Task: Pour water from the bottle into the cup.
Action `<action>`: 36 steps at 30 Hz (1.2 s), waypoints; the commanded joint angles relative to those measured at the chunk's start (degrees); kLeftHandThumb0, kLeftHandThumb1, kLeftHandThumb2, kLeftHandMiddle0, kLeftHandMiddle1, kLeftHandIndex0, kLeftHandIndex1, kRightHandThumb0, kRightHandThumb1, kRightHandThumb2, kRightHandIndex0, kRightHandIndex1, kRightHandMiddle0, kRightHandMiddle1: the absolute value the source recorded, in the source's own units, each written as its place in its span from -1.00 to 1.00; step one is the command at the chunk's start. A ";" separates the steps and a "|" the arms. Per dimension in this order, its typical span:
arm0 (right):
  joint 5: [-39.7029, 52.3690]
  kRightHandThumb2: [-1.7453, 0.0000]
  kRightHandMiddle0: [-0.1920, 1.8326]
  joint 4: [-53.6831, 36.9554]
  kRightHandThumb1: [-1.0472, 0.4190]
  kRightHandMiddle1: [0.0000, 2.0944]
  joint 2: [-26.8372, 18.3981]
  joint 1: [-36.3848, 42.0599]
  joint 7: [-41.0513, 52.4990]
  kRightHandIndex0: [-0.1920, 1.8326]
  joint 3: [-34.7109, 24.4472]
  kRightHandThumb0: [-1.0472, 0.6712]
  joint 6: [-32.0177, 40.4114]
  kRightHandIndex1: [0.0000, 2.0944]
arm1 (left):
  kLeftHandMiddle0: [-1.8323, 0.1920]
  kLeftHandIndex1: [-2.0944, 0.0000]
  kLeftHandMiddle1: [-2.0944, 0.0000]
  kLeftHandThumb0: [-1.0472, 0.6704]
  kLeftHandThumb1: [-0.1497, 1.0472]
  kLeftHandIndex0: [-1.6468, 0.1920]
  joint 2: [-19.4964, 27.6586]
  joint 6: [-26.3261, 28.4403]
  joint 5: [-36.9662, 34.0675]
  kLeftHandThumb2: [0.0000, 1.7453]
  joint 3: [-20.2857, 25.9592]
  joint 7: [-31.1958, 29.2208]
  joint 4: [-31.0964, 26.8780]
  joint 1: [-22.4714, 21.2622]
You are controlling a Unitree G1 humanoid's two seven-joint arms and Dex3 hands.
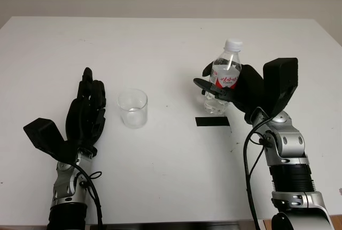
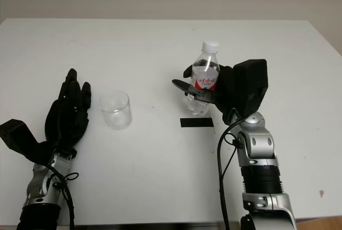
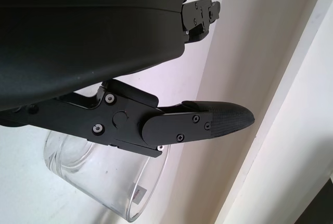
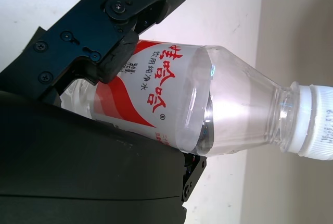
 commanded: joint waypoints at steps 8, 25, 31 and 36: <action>0.65 0.66 0.57 -2.50 -1.00 1.00 0.87 2.74 -0.03 0.91 -0.11 0.04 2.53 1.00 | 0.96 0.95 0.95 -0.61 1.00 0.96 0.28 0.71 -0.11 -0.52 0.41 -0.17 -0.70 1.02; -2.34 0.64 0.67 -0.26 -1.00 1.00 2.06 10.47 1.56 1.00 2.77 0.05 -10.32 1.00 | 0.95 0.94 0.95 -0.61 1.00 0.94 0.82 1.41 0.04 -0.54 0.64 -0.05 -1.21 1.13; -8.21 0.76 0.38 7.75 -1.00 1.00 1.63 11.08 0.30 0.49 5.21 -0.03 -23.86 1.00 | 0.95 0.95 0.95 -0.61 1.00 0.95 1.09 1.69 -0.23 -0.54 0.78 -0.54 -1.21 1.07; -10.58 0.93 -0.83 13.62 -0.93 0.91 0.19 10.02 1.51 -0.81 6.33 -0.23 -29.97 0.87 | 0.96 0.95 0.95 -0.61 1.00 0.95 1.19 1.94 -0.38 -0.54 0.91 -0.72 -1.63 1.23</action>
